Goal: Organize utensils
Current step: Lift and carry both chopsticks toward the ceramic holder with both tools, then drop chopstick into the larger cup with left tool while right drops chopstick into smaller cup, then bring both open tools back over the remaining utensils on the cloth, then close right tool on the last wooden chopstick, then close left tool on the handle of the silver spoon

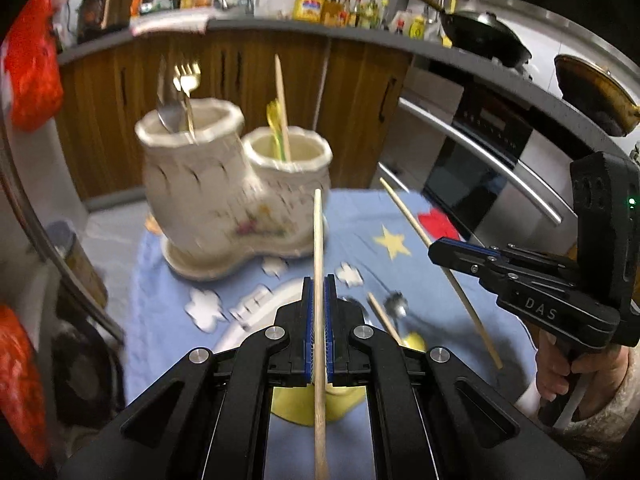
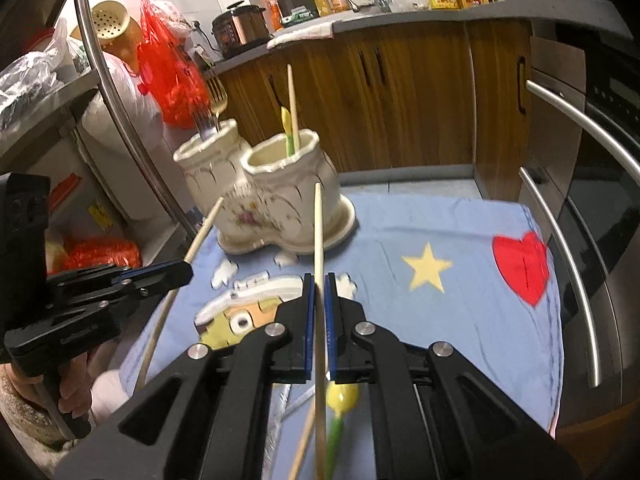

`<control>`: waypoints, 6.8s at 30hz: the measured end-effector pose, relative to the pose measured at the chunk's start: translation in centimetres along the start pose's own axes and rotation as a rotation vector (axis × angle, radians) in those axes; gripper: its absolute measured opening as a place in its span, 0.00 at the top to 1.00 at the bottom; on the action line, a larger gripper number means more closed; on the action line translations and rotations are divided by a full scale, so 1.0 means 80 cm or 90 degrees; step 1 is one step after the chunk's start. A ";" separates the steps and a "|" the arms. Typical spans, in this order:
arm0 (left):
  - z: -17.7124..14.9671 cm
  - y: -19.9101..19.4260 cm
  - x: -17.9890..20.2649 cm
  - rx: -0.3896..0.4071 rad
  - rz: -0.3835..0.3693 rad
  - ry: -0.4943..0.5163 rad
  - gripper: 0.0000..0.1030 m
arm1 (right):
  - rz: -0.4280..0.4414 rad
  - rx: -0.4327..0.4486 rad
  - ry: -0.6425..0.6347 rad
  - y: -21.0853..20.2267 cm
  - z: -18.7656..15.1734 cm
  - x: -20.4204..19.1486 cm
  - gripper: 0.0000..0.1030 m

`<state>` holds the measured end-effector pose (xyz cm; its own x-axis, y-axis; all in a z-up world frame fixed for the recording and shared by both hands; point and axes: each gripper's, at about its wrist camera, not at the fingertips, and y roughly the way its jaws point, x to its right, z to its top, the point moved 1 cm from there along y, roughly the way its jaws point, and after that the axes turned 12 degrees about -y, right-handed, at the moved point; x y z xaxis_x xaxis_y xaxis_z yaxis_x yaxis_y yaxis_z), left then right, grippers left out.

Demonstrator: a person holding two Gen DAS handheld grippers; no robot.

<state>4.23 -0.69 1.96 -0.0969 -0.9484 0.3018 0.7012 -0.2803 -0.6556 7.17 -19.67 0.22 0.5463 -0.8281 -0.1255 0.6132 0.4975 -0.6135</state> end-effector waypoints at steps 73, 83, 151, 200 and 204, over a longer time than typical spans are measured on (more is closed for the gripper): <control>0.136 0.005 -0.077 0.234 0.039 0.022 0.95 | -0.048 0.227 -0.019 0.116 0.112 0.007 0.95; 0.121 0.021 -0.090 0.151 0.044 0.008 0.95 | -0.043 0.199 -0.051 0.110 0.105 -0.009 0.95; -0.083 0.040 -0.049 -0.047 0.129 0.006 0.20 | -0.054 -0.169 -0.062 0.070 -0.071 -0.033 0.78; -0.065 0.135 0.024 -0.122 0.050 0.040 0.91 | -0.034 -0.054 0.051 0.003 -0.080 0.031 0.95; -0.061 0.136 0.013 -0.139 0.022 0.002 0.93 | -0.034 -0.052 0.051 0.002 -0.080 0.033 0.95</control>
<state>8.29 -5.48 -8.25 -0.0776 -0.9584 0.2748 0.5344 -0.2727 -0.8000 5.01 -23.42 -5.20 0.4641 -0.8728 -0.1511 0.5897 0.4317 -0.6825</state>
